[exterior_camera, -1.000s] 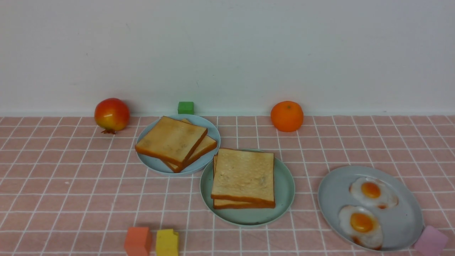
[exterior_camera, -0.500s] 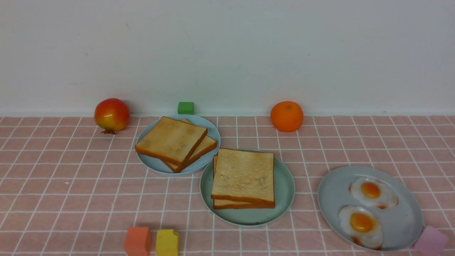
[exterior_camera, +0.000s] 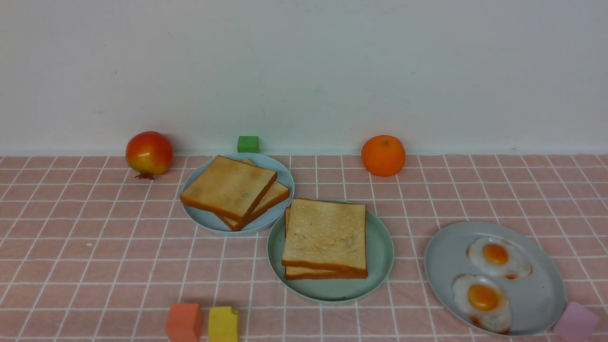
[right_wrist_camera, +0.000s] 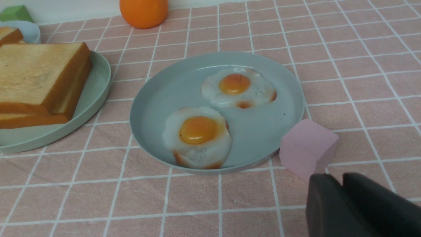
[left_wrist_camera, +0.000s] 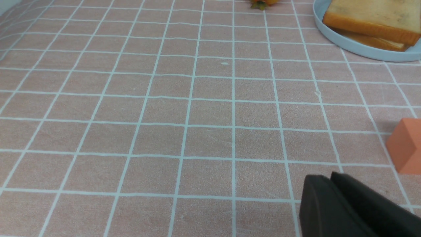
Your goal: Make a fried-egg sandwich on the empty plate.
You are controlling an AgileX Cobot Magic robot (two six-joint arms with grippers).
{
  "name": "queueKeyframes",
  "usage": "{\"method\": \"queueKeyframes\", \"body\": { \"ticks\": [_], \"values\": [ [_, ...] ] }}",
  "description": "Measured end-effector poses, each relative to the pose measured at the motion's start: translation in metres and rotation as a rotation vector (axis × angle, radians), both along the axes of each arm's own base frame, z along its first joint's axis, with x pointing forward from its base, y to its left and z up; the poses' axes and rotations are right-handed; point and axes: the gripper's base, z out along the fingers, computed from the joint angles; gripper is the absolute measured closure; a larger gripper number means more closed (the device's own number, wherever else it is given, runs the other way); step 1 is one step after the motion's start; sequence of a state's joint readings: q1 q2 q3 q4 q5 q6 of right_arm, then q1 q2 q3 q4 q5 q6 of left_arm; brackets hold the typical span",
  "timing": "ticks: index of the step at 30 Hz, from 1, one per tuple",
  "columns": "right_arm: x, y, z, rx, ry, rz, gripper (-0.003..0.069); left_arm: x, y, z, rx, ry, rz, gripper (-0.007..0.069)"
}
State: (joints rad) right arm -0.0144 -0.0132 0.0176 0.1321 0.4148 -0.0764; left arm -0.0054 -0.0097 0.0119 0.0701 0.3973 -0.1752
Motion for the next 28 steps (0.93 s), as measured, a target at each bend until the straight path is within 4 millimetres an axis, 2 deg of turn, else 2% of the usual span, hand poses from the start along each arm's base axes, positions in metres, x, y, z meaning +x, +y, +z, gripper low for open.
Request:
{"method": "queueKeyframes", "body": {
  "ticks": [28],
  "values": [
    [0.0, 0.0, 0.0, 0.0, 0.0, 0.0, 0.0513, 0.0, 0.0, 0.0, 0.0, 0.0, 0.0, 0.053]
  ]
}}
